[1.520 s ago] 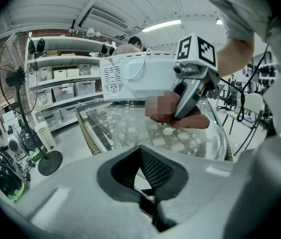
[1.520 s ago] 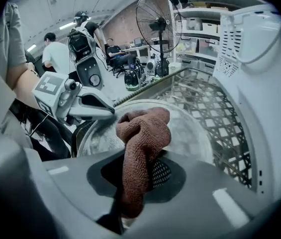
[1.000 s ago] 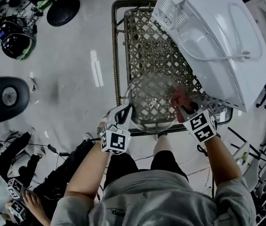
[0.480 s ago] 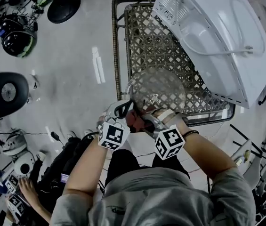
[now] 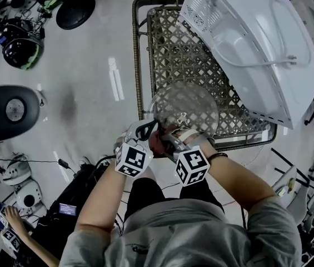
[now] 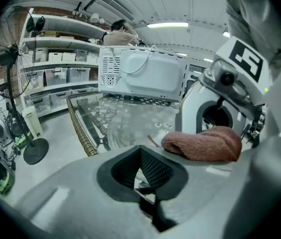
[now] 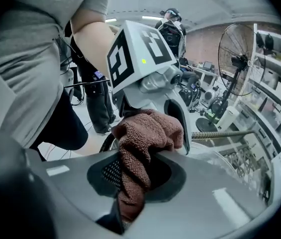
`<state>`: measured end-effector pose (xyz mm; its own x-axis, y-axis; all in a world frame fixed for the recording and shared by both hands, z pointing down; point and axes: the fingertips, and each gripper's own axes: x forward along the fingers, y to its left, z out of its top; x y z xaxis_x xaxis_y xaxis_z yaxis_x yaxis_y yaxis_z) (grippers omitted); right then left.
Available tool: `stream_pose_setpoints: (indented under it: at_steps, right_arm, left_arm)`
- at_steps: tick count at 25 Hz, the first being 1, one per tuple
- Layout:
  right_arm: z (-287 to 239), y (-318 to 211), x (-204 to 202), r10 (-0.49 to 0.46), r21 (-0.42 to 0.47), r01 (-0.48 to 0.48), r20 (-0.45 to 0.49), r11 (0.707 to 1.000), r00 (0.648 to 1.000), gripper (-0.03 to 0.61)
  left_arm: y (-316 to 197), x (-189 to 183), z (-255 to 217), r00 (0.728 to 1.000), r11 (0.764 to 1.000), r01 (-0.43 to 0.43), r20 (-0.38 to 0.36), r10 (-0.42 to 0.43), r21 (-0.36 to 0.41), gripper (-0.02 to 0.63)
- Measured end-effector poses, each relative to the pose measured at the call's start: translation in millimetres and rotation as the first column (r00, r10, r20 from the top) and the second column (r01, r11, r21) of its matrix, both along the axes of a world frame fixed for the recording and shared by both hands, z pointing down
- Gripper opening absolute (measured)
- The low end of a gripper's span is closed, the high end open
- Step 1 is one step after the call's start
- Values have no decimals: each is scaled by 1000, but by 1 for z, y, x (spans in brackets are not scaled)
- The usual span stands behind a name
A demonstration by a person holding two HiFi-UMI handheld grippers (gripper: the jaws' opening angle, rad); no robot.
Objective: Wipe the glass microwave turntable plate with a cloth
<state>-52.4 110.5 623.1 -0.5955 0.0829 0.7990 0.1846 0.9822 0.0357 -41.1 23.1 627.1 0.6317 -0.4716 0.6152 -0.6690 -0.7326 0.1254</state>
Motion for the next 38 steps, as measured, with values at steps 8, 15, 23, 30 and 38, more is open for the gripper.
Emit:
stream_pose_setpoints:
  at_steps: [8,15,23,30,38]
  right_arm:
    - [0,-16,62,86,-9,-87,-89,996,992,67]
    - [-3,-28,138,152,13,-153,-214,988,965,67]
    - [-8,-38,188,190,41,-186,-297,982,936,67]
    - [-15,-33,165,187,56,-179,-236,982,954,68]
    - [-20,22,47,36,-43,-37,-20,998,999,69]
  left_arm:
    - [0,0,0,1000,1000,-15,5,15,3,-3]
    - [0,0,-1,1000,1000,-14,5,14,7,-3]
    - [-1,0,-1,1000,1000,-14,2,14,-2,-3]
    - [-1,0,-1,1000,1000,-12,1,12,-4,-3]
    - [-1,0,0,1000,1000,-9,2,9,-4,-3]
